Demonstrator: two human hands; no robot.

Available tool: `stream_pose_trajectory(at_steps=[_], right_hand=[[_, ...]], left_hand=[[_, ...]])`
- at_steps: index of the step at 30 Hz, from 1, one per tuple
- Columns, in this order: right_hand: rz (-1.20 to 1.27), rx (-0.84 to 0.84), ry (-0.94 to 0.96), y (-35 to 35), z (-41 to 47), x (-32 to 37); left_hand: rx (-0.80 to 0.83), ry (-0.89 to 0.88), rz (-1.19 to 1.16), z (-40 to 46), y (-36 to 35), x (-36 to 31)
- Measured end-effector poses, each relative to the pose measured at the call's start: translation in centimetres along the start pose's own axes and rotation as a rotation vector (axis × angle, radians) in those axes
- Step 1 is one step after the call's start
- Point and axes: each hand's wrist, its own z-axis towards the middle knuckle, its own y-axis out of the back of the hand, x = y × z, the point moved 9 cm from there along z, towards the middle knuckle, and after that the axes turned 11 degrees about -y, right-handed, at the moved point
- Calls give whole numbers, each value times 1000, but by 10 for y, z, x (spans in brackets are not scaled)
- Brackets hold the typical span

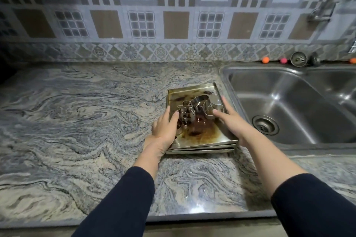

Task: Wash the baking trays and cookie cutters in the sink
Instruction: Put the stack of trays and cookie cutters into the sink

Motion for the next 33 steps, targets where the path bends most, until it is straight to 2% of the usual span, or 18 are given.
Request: stream_pose_trajectory(at_steps=[7,15,25,29,33], right_hand=[[38,4,83,12,0,27],[87,-40,102,88,5,8],[121,-136,55,273,-19,-63],[109,-169,25,363,-29,-96],[108,-218,0,443,-37,-126]], left_hand=[[-49,-20,-352,10,-3,-11],[-20,-140,-321,20,-59,-74],[56,-203,-295,-4,-226,-185],[145,-155,-295,-8,-316,-216],[217,-204,-334,-16,-394,-261]])
